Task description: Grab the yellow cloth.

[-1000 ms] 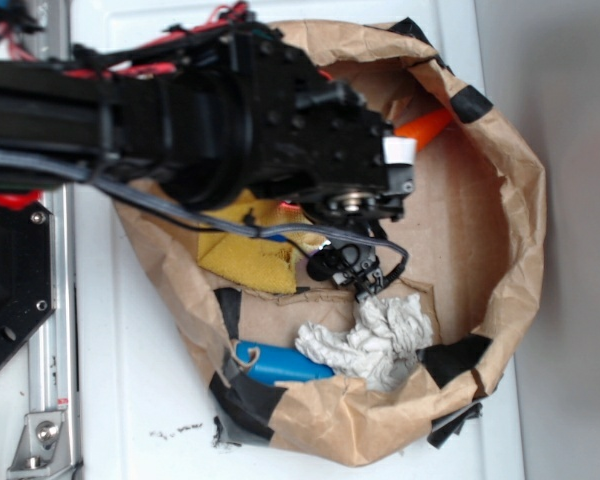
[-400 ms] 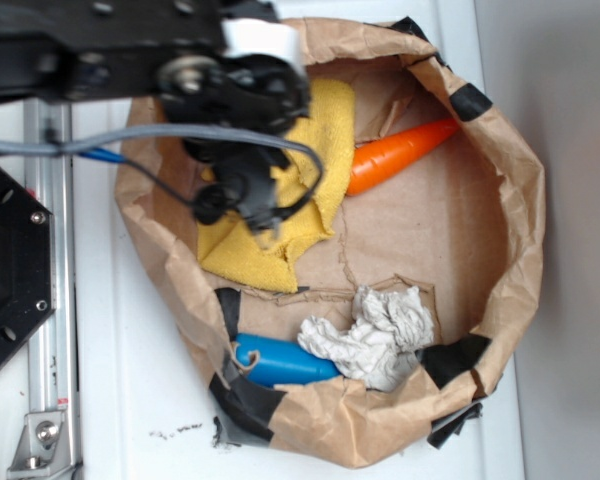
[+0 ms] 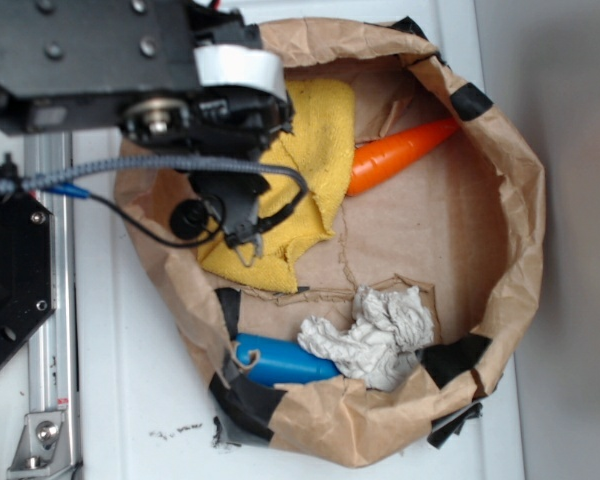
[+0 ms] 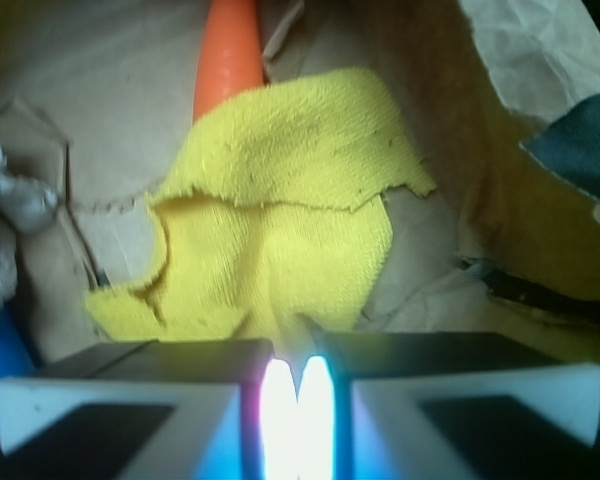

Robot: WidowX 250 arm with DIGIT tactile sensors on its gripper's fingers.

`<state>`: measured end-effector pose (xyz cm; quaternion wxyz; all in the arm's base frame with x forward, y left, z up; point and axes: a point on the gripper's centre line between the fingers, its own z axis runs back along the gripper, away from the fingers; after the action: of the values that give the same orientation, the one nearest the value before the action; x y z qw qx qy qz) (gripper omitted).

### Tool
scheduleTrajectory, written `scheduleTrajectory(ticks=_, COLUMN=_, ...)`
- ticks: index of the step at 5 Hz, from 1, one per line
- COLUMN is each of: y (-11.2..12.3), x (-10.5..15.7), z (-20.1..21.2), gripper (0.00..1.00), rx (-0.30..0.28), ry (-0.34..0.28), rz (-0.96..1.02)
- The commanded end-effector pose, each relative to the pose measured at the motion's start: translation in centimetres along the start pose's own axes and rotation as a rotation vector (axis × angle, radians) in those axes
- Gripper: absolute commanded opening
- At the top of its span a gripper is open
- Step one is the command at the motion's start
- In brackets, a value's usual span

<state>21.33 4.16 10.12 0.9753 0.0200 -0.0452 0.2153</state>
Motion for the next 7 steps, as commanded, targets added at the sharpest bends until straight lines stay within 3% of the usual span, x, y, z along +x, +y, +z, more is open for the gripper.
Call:
scheduleTrajectory(ticks=1, y=-4.3, x=3.4, z=-3.0, gripper=1.0, rx=0.029, ry=-0.091, rz=0.185)
scheduleTrajectory(ticks=3, y=-2.6, x=5.3, z=-3.8, gripper=1.0, rx=0.043, ry=-0.102, rz=0.273)
scheduleTrajectory(ticks=5, y=-0.1, x=5.6, z=-8.5, gripper=1.0, rx=0.09, ry=0.078, rz=0.242)
scheduleTrajectory(ticks=6, y=-0.9, x=5.2, z=-9.2, gripper=0.31, rx=0.113, ry=0.103, rz=0.199)
scheduleTrajectory(ticks=7, y=-2.1, x=5.3, z=-6.4, gripper=0.0, rx=0.077, ry=0.048, rz=0.091)
